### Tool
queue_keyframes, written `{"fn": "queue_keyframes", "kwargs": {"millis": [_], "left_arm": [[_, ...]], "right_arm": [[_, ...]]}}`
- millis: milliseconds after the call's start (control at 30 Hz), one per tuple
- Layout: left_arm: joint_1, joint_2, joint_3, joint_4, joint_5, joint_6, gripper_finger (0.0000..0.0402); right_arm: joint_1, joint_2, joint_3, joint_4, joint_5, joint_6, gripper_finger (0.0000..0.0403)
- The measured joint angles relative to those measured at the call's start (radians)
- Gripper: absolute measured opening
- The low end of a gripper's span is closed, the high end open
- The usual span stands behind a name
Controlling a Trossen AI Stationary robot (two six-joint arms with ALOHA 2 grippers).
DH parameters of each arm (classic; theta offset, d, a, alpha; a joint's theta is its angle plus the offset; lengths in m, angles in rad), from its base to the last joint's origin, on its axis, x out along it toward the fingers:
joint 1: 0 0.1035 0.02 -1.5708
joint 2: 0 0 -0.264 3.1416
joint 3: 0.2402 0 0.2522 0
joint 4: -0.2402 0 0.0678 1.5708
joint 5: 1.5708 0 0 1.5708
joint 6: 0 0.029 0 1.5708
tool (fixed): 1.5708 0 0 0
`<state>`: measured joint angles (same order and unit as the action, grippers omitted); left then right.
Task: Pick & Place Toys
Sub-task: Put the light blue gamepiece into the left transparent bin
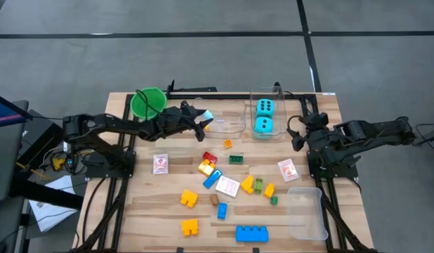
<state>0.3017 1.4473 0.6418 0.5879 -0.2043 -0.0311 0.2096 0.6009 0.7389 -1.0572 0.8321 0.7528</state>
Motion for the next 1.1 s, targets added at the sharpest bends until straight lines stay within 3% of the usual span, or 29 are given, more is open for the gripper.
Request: {"fn": "queue_keyframes", "kwargs": {"millis": [1100], "left_arm": [[0.036, 0.054, 0.001, -0.070, -0.010, -0.026, 0.0204]], "right_arm": [[0.012, 0.000, -0.028, 0.019, 0.007, -0.019, 0.0331]]}}
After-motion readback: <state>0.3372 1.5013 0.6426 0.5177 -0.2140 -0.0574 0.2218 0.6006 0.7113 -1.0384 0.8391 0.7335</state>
